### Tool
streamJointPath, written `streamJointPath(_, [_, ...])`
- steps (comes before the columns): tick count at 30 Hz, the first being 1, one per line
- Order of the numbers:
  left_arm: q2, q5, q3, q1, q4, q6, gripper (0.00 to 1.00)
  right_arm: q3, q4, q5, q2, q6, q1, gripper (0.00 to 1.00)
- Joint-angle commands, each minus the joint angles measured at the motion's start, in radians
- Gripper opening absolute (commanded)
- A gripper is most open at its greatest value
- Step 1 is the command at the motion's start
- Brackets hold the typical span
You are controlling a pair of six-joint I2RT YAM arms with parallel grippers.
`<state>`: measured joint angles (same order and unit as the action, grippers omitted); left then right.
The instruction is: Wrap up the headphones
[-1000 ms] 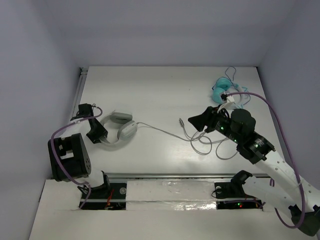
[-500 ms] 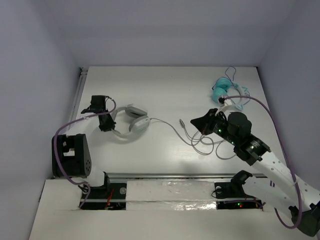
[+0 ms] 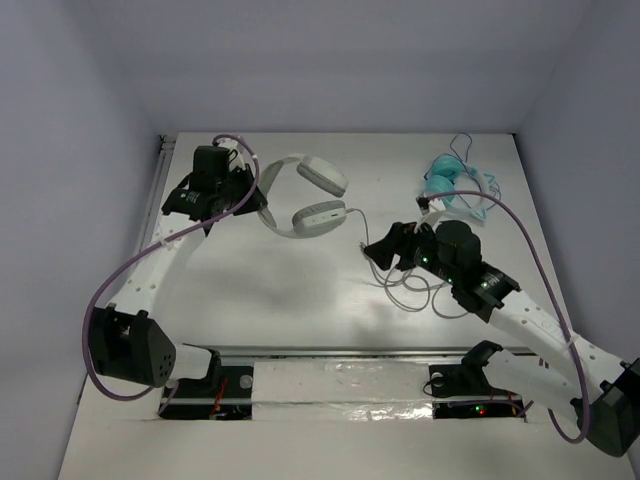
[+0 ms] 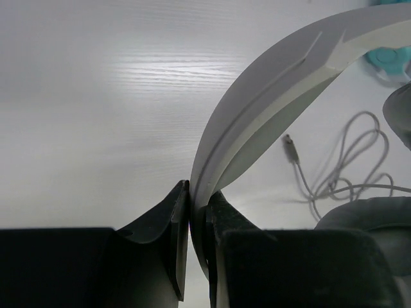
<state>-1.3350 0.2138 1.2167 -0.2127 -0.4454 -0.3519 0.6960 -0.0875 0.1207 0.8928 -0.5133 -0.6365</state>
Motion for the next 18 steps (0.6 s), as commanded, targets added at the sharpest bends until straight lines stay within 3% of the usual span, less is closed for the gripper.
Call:
streamJointPath(1, [0.008,0.117,0.084,-0.036,-0.015,-0.012,0.00,-0.016,0.077,-0.053,0.001,0.025,-0.009,0.76])
streamJointPath(7, [0.017,0.206,0.168,-0.036,-0.045,-0.018,0.00,-0.073,0.144,-0.105,0.038,0.029,-0.009,0.81])
streamJointPath(14, [0.048,0.280,0.207,-0.045,-0.079,-0.021,0.00,-0.124,0.264,-0.128,0.072,-0.005,-0.009,0.69])
streamJointPath(18, [0.062,0.366,0.216,-0.045,-0.067,-0.033,0.00,-0.167,0.348,-0.108,0.095,-0.002,-0.009,0.68])
